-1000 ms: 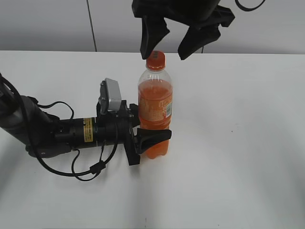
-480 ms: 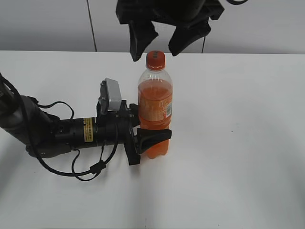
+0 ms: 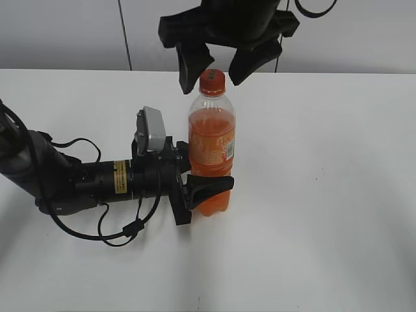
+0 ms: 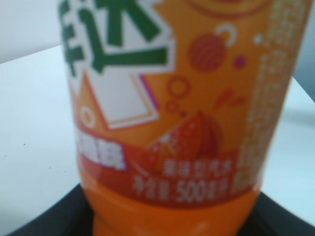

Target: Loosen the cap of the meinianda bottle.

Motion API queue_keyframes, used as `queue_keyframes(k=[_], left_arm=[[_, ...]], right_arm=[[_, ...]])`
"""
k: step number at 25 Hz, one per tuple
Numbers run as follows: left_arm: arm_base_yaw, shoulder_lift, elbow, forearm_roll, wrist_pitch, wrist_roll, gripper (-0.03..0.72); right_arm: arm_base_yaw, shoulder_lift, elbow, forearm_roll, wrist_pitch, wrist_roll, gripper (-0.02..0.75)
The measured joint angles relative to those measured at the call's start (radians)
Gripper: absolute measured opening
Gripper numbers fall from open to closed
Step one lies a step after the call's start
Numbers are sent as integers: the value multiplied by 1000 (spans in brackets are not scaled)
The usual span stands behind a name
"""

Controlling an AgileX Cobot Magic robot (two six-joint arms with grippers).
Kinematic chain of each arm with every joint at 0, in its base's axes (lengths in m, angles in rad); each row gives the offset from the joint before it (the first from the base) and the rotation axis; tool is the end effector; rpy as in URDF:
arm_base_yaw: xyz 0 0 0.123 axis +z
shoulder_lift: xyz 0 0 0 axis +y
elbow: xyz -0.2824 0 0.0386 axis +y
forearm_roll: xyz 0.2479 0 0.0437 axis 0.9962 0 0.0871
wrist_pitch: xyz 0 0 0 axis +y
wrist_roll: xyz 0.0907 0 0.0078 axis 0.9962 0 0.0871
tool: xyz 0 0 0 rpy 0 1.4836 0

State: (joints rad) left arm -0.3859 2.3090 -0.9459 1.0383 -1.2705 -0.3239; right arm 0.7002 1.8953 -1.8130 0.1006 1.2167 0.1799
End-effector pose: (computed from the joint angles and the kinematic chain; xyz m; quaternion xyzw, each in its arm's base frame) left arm 0.3077 -0.2058 0.0593 0.4571 0.6017 -0.4308 0.4933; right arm 0.3073 0.2702 0.3167 -0.2443 0.9519 0.1208 0.1402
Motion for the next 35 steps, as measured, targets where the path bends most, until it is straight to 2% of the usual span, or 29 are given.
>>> queue_keyframes(k=[3, 8, 13, 19, 35], left_arm=[[0, 0, 0, 0, 0, 0, 397], [0, 0, 0, -1, 0, 0, 397], [0, 0, 0, -2, 1, 0, 397], [0, 0, 0, -3, 1, 3, 397], [1, 0, 0, 3, -2, 45, 395]], right_arm=[[0, 0, 0, 0, 0, -4, 503], [0, 0, 0, -7, 0, -34, 269], [0, 0, 0, -7, 2, -112, 270], [-1, 0, 0, -7, 1, -323, 270], [-4, 0, -1, 73, 8, -1222, 270]])
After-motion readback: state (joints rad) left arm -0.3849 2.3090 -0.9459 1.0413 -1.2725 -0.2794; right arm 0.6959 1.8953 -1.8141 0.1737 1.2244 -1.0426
